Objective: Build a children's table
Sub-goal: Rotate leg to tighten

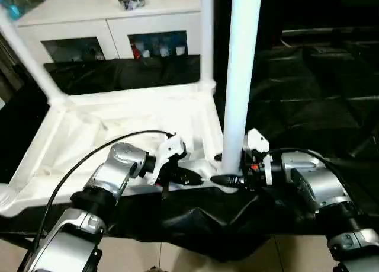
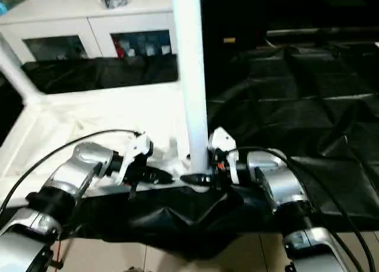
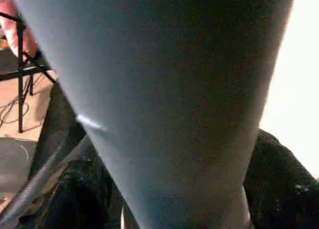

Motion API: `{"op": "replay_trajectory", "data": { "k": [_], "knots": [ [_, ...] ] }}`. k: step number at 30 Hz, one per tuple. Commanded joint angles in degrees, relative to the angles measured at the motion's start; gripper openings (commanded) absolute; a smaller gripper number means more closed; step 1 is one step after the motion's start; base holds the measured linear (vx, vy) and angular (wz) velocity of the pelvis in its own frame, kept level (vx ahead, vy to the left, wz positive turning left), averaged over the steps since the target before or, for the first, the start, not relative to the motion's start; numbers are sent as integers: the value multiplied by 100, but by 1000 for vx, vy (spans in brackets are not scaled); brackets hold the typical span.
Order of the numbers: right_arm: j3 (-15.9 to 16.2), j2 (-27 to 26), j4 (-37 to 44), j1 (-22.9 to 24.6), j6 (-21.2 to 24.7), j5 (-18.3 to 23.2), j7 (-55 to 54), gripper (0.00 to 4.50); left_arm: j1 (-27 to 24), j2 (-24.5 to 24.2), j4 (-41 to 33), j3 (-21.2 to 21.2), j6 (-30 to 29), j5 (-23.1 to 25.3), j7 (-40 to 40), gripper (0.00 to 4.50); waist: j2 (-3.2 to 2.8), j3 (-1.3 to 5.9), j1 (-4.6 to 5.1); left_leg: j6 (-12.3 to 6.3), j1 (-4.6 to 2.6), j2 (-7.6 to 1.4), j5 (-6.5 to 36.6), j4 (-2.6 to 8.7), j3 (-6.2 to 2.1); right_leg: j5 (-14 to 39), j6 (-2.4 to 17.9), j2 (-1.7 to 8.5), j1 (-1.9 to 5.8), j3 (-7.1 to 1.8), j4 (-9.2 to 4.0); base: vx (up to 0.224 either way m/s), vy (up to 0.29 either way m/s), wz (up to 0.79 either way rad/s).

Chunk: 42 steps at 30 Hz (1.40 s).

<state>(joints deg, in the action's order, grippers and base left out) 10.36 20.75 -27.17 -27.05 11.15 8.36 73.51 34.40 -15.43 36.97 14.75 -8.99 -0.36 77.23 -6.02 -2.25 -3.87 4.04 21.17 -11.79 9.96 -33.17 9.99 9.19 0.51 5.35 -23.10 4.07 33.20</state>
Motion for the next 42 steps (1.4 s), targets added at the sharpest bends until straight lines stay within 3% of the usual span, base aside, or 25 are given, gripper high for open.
{"op": "replay_trajectory", "data": {
  "k": [1, 7, 8, 10, 12, 14, 17, 18, 19, 21, 24, 25, 27, 28, 29, 32, 33, 34, 35, 37, 38, 40, 41, 42],
  "knots": [
    [589, -252, 255, 100, 91, 114, 451, 300, 159, 189, -242, -28, 28, -198, -254, 0, 154, 367, -1, -561, -28, -88, 1201, 341, 14, 1577, 1245, 238, 309, -153, -365, 0, 0, 0],
    [430, -340, 366, 149, 177, 138, 249, 264, 164, 322, -255, -108, 1, -195, -495, 0, 136, 371, -30, -535, -30, -89, 1162, 339, 13, 1559, 1198, 233, 302, -157, -369, 0, 0, 0],
    [380, -394, 317, 139, 134, 122, 108, 262, 176, 352, -231, -130, 7, -186, -570, 0, 82, 372, -31, -525, -33, -88, 1168, 339, 9, 1548, 1202, 233, 299, -156, -362, 0, 0, 0],
    [79, -741, -50, 45, -142, 6, -819, 261, 256, 525, -76, -232, 42, -145, -984, 0, 68, 371, -10, -448, -34, -85, 1205, 342, 11, 1547, 1194, 240, 285, -158, -375, 0, 0, 0],
    [-61, -887, -204, -6, -194, -7, -1192, 258, 285, 586, -25, -257, 52, -133, -1114, 0, 97, 364, 34, -348, -39, -60, 1353, 359, 4, 1779, 1130, 231, 300, -137, -405, 0, 0, 0],
    [-523, -1321, -619, -182, -65, 148, -2113, 256, 397, 867, 167, -382, 90, -145, -1603, 0, 103, 363, 105, -334, -31, -48, 1345, 361, 1, 1820, 1104, 229, 293, -140, -415, 0, 0, 0],
    [-655, -1549, -864, -286, -71, 109, -2658, 253, 481, 1041, 294, -437, 120, -84, -2018, 0, 110, 371, 146, -344, -13, -41, 1288, 355, -3, 1716, 1107, 220, 312, -134, -399, 0, 0, 0],
    [-724, -1803, -1185, -427, -133, -101, -3508, 253, 553, 1242, 413, -497, 110, -10, -2519, 0, 106, 375, 173, -359, -17, -34, 1239, 351, -4, 1630, 1121, 220, 310, -129, -408, 0, 0, 0],
    [-724, -1803, -1185, -427, -133, -101, -3508, 253, 553, 1242, 413, -497, 110, -10, -2519, 0, 108, 377, 227, -330, 9, -23, 1138, 346, -10, 1540, 1150, 229, 318, -130, -384, 0, 0, 0],
    [-814, -1979, -1509, -565, -160, -277, -4267, 253, 582, 1387, 469, -545, 114, 41, -2880, 0, 146, 379, 243, -414, 17, -5, 1088, 330, 1, 1548, 1127, 227, 332, -124, -397, 0, 0, 0],
    [-825, -2072, -1698, -637, -206, -356, -4511, 253, 589, 1490, 441, -622, 114, -19, -3032, 0, 144, 382, 265, -502, 18, 2, 1023, 322, 5, 1660, 1103, 233, 332, -116, -416, 0, 0, 0],
    [-813, -2094, -1725, -645, -269, -363, -4471, 253, 575, 1500, 390, -617, 131, -35, -3007, 0, 170, 380, 269, -545, 28, 1, 1025, 320, 10, 1673, 1102, 231, 333, -114, -419, 0, 0, 0],
    [-893, -2156, -1773, -661, -351, -329, -4334, 253, 535, 1488, 325, -594, 164, -49, -2886, 0, 142, 383, 270, -597, 25, -10, 1017, 317, 8, 1614, 1128, 234, 330, -118, -409, 0, 0, 0],
    [-953, -2173, -1767, -674, -356, -266, -4231, 309, 511, 1462, 305, -571, 180, -48, -2822, 0, 113, 385, 278, -621, 21, -14, 1013, 316, 7, 1523, 1167, 228, 329, -117, -400, 0, 0, 0],
    [-987, -2179, -1758, -683, -347, -223, -4175, 309, 499, 1447, 301, -560, 186, -49, -2792, 0, 119, 385, 290, -639, 18, -20, 1039, 318, 8, 1439, 1207, 220, 332, -115, -396, 0, 0, 0],
    [-914, -2083, -1645, -694, -375, -221, -3938, 341, 449, 1357, 238, -513, 213, -87, -2554, 0, 83, 385, 308, -661, 23, -25, 1068, 321, 1, 1286, 1280, 217, 347, -107, -378, 0, 0, 0],
    [-737, -1931, -1500, -674, -470, -295, -3618, 351, 402, 1269, 163, -459, 241, -144, -2259, 0, 17, 390, 321, -655, 20, -27, 1065, 316, -6, 1179, 1318, 219, 352, -106, -357, 0, 0, 0],
    [-737, -1931, -1500, -674, -470, -295, -3618, 361, 402, 1269, 163, -459, 241, -144, -2259, 0, 65, 405, 323, -677, 17, -27, 1066, 303, 5, 1038, 1370, 210, 364, -100, -356, 0, 0, 0],
    [-621, -1816, -1407, -644, -529, -328, -3394, 361, 382, 1216, 137, -437, 251, -159, -2132, 0, -57, 393, 332, -689, 11, -31, 1057, 302, 1, 948, 1422, 210, 352, -100, -333, 0, 0, 0],
    [-418, -1588, -1128, -525, -564, -296, -2852, 361, 367, 1126, 128, -404, 268, -176, -1927, 0, 39, 407, 315, -717, 3, -29, 1081, 288, 13, 821, 1463, 195, 379, -90, -338, 0, 0, 0],
    [-270, -1400, -903, -426, -520, -255, -2449, 361, 365, 1062, 144, -388, 294, -184, -1796, 0, 9, 397, 316, -753, 8, -22, 1094, 283, 24, 808, 1467, 184, 377, -93, -335, 0, 0, 0],
    [192, -805, -197, -91, -423, -125, -1271, 361, 385, 875, 246, -333, 374, -180, -1429, 0, 33, 410, 264, -837, -4, -39, 1054, 270, 23, 826, 1424, 189, 386, -101, -339, 0, 0, 0],
    [284, -617, 8, 1, -286, -43, -878, 361, 398, 784, 289, -291, 382, -163, -1253, 0, 69, 402, 250, -886, 17, -48, 1029, 270, 28, 839, 1431, 195, 383, -107, -335, 0, 0, 0],
    [325, -480, 124, 53, -187, 30, -589, 361, 405, 691, 299, -234, 387, -146, -1054, 0, 59, 397, 211, -899, 4, -62, 1045, 274, 25, 926, 1425, 203, 366, -112, -344, 0, 0, 0]
  ]
}}
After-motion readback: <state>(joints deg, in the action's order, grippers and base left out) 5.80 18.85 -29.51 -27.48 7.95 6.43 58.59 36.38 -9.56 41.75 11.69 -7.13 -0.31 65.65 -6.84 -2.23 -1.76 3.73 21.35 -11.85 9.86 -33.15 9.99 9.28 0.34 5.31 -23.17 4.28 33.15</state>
